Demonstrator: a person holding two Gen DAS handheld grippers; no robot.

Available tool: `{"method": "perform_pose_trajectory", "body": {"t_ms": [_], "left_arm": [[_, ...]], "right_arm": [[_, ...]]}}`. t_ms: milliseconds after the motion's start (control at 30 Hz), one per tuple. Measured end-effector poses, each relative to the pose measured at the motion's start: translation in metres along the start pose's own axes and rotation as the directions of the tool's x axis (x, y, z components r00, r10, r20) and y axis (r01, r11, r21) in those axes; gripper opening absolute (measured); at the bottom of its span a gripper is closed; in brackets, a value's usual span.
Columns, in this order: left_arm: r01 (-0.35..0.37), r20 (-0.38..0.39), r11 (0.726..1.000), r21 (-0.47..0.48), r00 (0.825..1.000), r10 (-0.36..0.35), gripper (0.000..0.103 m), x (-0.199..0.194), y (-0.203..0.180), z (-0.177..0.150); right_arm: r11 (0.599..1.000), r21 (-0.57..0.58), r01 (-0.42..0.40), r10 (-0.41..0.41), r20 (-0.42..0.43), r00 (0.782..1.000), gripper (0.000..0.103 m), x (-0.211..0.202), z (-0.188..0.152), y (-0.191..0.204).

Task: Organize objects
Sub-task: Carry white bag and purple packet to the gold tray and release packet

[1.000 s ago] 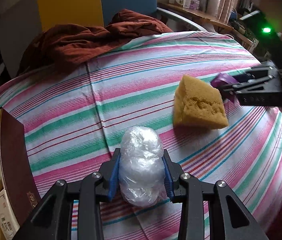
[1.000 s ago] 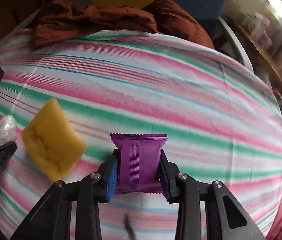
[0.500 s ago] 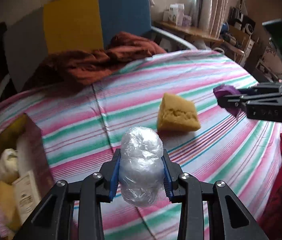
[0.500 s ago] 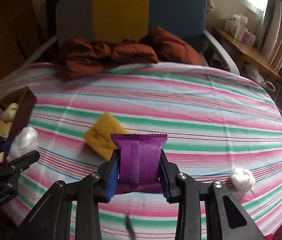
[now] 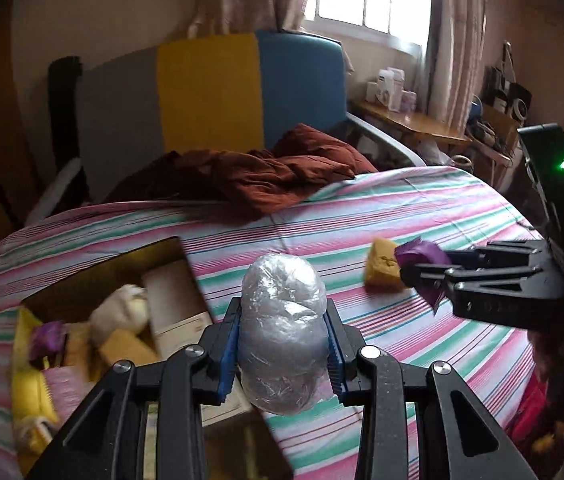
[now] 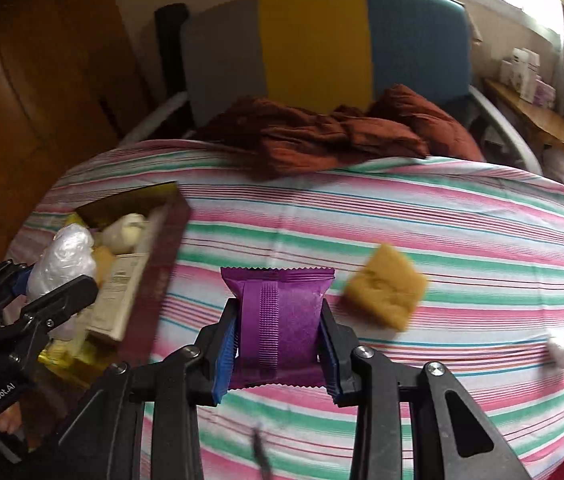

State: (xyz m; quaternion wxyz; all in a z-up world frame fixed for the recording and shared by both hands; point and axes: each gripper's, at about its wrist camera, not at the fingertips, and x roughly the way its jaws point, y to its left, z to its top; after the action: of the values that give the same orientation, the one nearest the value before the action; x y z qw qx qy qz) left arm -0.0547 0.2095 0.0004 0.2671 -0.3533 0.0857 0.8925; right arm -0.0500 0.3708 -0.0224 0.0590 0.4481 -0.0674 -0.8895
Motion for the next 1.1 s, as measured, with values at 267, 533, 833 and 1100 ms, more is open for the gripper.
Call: {"method": "perform_pose_trajectory", "body": {"t_ms": [267, 533, 833, 1100], "left_arm": [[-0.049, 0.01, 0.997, -0.066, 0.999, 0.049, 0.037, -0.027, 0.041, -0.024], [-0.111, 0.017, 0.974, -0.197, 0.993, 0.117, 0.037, -0.056, 0.109, -0.051], [-0.216, 0.003, 0.915, -0.34, 0.973, 0.231, 0.037, -0.087, 0.194, -0.083], [-0.217, -0.013, 0.896, -0.387, 0.973, 0.23, 0.038, -0.084, 0.22, -0.09]], "right_arm": [[0.994, -0.019, -0.111, 0.111, 0.002, 0.994, 0.035, 0.008, 0.0, 0.057], [0.972, -0.091, -0.217, 0.215, -0.027, 0.976, 0.035, 0.017, -0.005, 0.125], [0.942, -0.162, -0.294, 0.288, -0.062, 0.956, 0.035, 0.032, 0.001, 0.195], [0.951, -0.151, -0.269, 0.265, -0.046, 0.963, 0.038, 0.044, 0.015, 0.215]]}}
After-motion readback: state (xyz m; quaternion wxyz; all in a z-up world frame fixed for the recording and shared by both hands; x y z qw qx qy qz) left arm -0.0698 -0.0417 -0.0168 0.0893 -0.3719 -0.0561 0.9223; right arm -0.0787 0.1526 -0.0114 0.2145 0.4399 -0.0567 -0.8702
